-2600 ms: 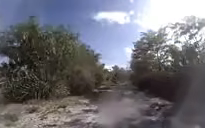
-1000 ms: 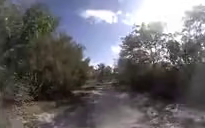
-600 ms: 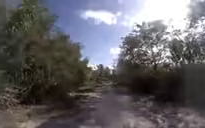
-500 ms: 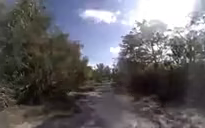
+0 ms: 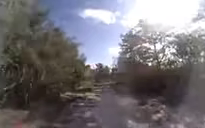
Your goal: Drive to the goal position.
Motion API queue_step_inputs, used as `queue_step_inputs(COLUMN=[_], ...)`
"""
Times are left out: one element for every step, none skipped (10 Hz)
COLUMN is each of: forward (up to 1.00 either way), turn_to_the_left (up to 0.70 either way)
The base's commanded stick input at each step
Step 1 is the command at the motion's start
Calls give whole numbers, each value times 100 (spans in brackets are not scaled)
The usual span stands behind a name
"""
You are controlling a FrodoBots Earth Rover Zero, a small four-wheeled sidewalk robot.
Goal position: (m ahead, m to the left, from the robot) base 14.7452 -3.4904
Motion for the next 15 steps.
queue_step_inputs(forward=[70,70,70,70,70,70,70,70,70,70,70,70,70,70,70], turn_to_the_left=[0,0,0,0,0,0,0,0,0,0,0,0,0,0,0])
